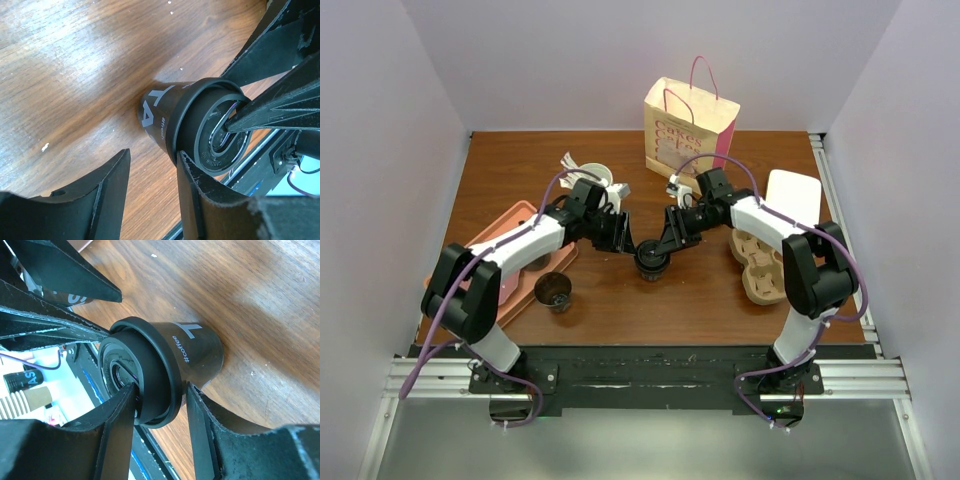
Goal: Pack the takeout coffee
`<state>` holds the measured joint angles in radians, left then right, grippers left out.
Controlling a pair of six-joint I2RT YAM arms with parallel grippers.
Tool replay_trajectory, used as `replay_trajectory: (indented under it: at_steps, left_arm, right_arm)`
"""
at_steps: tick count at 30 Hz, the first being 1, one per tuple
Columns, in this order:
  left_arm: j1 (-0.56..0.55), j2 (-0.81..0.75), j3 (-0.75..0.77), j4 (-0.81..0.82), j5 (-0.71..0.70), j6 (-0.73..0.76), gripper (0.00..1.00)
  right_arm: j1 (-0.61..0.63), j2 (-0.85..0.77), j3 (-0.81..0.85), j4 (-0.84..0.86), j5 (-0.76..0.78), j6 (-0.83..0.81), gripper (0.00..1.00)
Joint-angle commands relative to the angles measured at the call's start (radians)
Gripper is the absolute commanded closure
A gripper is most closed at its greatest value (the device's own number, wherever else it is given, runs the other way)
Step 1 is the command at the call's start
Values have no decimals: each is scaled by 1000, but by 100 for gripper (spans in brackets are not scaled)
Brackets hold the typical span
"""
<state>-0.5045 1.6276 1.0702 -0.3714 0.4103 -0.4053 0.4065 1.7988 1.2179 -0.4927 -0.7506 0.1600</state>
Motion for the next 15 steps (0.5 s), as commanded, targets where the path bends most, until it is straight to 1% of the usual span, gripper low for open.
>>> replay_trajectory:
  at_steps: [1, 4, 5, 9, 11, 15]
  left_arm:
    - [-20, 80, -78, -95, -177, 17, 55]
    - [-20, 66, -33, -110, -163, 11, 54]
    - [-19, 66, 9, -124, -154, 13, 53]
    - [-19, 54, 100, -169, -124, 0, 52]
    - [-19, 54, 138, -176, -113, -6, 51]
    - [-19, 57, 163, -193, -100, -9, 51]
  right_arm:
    - [8, 68, -80, -49, 208, -54, 56]
    - [6, 62, -67, -60, 198, -63, 56]
    - [8, 59, -54, -67, 195, -68, 56]
    - [6, 47, -12, -113, 181, -83, 55]
    - [8, 39, 9, -130, 172, -80, 53]
    - [6, 5, 34, -144, 155, -53, 49]
